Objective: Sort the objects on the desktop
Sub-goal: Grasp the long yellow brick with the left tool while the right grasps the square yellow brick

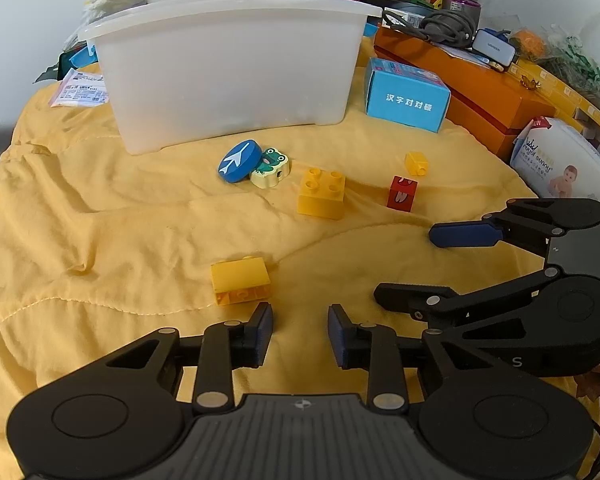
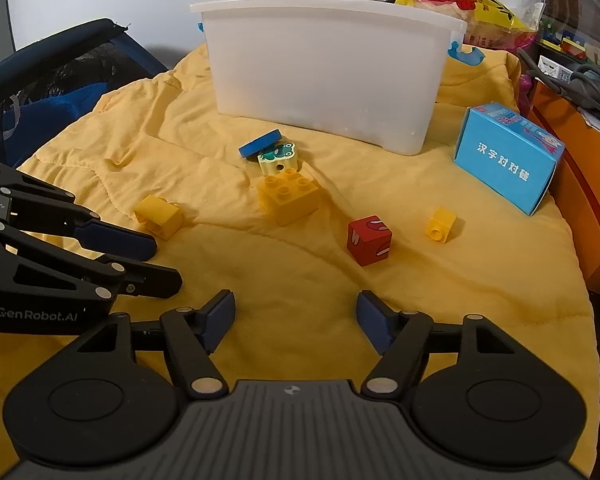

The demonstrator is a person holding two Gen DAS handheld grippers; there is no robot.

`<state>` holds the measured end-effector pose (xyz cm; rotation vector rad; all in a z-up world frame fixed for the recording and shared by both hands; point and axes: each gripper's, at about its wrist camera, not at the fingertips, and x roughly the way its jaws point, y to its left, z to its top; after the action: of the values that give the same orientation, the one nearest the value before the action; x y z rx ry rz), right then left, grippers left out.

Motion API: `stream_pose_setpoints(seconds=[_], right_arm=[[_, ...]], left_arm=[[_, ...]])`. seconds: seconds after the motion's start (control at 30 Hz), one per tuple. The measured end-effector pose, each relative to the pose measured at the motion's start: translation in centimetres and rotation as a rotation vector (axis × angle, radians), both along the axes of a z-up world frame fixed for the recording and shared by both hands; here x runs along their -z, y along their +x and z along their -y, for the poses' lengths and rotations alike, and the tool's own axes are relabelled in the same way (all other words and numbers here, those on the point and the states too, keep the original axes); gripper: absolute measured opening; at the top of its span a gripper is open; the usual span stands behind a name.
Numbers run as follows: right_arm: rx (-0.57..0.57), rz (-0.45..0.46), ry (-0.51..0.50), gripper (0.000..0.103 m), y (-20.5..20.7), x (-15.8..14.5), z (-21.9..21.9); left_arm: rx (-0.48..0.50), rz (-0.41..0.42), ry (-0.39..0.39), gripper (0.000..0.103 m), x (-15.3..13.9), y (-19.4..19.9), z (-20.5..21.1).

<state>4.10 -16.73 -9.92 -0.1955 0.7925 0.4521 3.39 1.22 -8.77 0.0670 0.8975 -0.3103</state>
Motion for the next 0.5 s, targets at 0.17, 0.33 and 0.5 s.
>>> stream_pose_setpoints(seconds=[0.17, 0.33, 0.5], right_arm=[[-0.001, -0.002, -0.004, 0.071, 0.0, 0.0, -0.1], [0.044, 0.031, 0.014, 0.068, 0.2, -1.1, 0.5], [-0.013, 0.081, 0.019, 0.049, 1.6, -2.5, -0.4]], left_arm=[[-0.008, 0.001, -0.007, 0.034, 0.0, 0.2, -0.1], [-0.037, 0.024, -0.008, 0.034, -1.0, -0.1, -0.7], [-0.121, -0.008, -0.052, 0.034, -0.6, 1.4, -2.0]])
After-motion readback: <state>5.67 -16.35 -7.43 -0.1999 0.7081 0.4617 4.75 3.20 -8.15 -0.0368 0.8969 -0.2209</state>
